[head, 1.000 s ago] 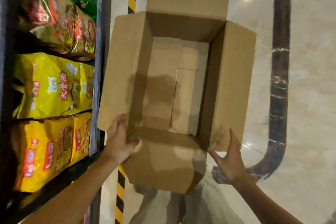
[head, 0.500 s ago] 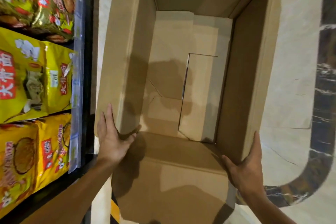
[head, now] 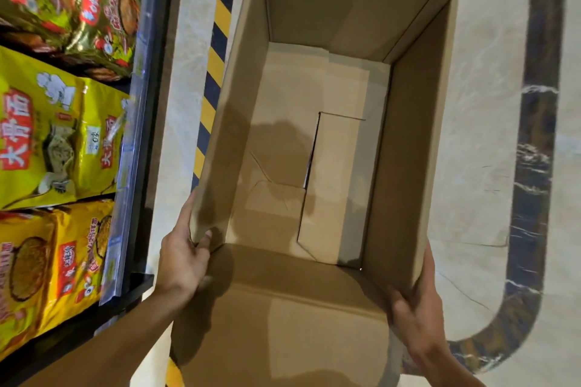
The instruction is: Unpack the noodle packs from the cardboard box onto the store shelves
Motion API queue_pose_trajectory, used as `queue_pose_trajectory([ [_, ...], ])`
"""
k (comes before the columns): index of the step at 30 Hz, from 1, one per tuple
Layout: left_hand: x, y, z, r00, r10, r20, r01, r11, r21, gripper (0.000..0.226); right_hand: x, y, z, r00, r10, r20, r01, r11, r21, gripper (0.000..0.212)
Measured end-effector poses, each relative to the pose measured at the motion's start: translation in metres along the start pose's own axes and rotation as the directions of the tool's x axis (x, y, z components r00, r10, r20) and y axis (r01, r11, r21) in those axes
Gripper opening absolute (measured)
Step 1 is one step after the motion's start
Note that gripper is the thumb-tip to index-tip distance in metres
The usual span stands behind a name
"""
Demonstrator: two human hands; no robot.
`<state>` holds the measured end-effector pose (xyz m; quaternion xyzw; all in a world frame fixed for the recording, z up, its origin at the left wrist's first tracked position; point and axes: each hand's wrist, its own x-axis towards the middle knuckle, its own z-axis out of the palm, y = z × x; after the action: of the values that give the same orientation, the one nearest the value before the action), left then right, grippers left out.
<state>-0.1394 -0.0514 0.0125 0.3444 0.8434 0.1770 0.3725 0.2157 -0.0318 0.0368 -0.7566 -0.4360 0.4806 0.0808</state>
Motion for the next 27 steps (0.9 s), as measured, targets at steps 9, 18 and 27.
queue_pose_trajectory([
  [9, -0.031, 0.061, -0.056, 0.999, -0.009, -0.045, 0.007, 0.998, -0.06, 0.072, -0.031, -0.06, -0.056, 0.995, -0.097, 0.013, 0.097, 0.994, 0.046, 0.098],
  [18, -0.106, 0.145, -0.175, 0.997, 0.02, -0.079, -0.031, 0.99, -0.138, 0.062, -0.131, -0.171, -0.134, 0.993, -0.119, -0.015, 0.119, 0.991, 0.054, 0.098],
  [27, -0.22, 0.273, -0.335, 0.992, -0.012, -0.122, -0.013, 0.98, -0.198, 0.06, -0.282, -0.303, -0.248, 0.956, -0.281, -0.08, 0.288, 0.952, 0.098, 0.098],
])
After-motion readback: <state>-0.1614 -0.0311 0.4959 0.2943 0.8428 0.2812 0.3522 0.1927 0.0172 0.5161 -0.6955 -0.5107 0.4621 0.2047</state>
